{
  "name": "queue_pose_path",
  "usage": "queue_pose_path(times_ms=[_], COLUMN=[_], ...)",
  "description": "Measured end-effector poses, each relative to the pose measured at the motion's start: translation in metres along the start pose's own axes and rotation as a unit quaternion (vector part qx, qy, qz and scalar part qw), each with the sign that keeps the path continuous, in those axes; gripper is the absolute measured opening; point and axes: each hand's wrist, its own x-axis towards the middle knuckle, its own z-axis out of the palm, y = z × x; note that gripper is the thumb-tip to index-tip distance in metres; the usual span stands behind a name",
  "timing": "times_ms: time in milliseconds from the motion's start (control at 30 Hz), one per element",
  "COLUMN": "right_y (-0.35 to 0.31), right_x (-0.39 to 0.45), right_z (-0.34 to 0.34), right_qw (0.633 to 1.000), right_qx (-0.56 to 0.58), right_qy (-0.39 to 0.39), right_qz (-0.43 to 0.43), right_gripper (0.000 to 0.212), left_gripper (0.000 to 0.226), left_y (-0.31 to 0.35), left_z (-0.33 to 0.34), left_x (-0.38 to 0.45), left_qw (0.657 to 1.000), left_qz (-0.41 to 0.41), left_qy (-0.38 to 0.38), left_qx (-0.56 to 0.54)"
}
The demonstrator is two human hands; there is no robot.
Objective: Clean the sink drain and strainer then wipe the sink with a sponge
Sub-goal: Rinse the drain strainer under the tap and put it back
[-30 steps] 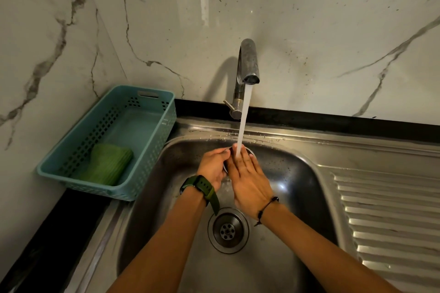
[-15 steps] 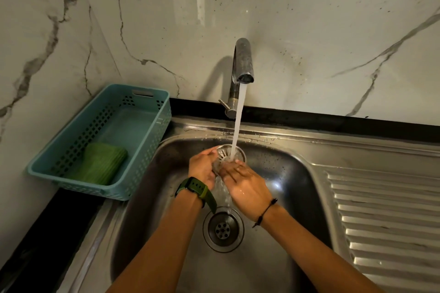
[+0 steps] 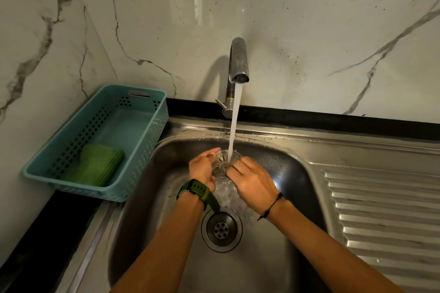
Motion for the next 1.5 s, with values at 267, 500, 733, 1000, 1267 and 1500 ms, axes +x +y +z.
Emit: queue_pose_path(times_ms=[267, 500, 733, 1000, 1267, 1500], right_y=[0.017, -0.009, -0.030, -0.009, -0.004, -0.003], right_x=[0.027, 0.030, -0.007, 0.012, 0.010, -0.001], right_z=[0.014, 0.040, 0.050, 0.051, 0.038, 0.040], right_qw=[0.901, 0.888, 0.947, 0.857, 0.980, 0.839], right_qx=[0.263, 0.262, 0.215, 0.303, 0.131, 0.389], right_qy=[-0.044, -0.073, -0.091, -0.045, -0.056, -0.016], right_qz=[0.341, 0.370, 0.221, 0.414, 0.142, 0.380], right_gripper=[0.021, 0.041, 0.066, 0.048, 0.045, 0.053], left_gripper=[0.043, 0.033, 0.035, 0.033, 0.031, 0.039], left_y=[-0.006, -0.011, -0.011, -0.019, -0.002, -0.001], left_z=[-0.016, -0.011, -0.010, -0.008, -0.009, -0.010], left_x=[-0.003, -0.007, -0.002, -0.008, -0.003, 0.001], left_qw=[0.989, 0.987, 0.982, 0.980, 0.968, 0.966], left_qz=[-0.079, -0.082, -0.100, -0.118, -0.120, -0.145], left_qy=[-0.126, -0.116, -0.116, -0.144, -0.162, -0.137], left_qx=[-0.007, -0.069, -0.111, -0.072, -0.148, -0.163])
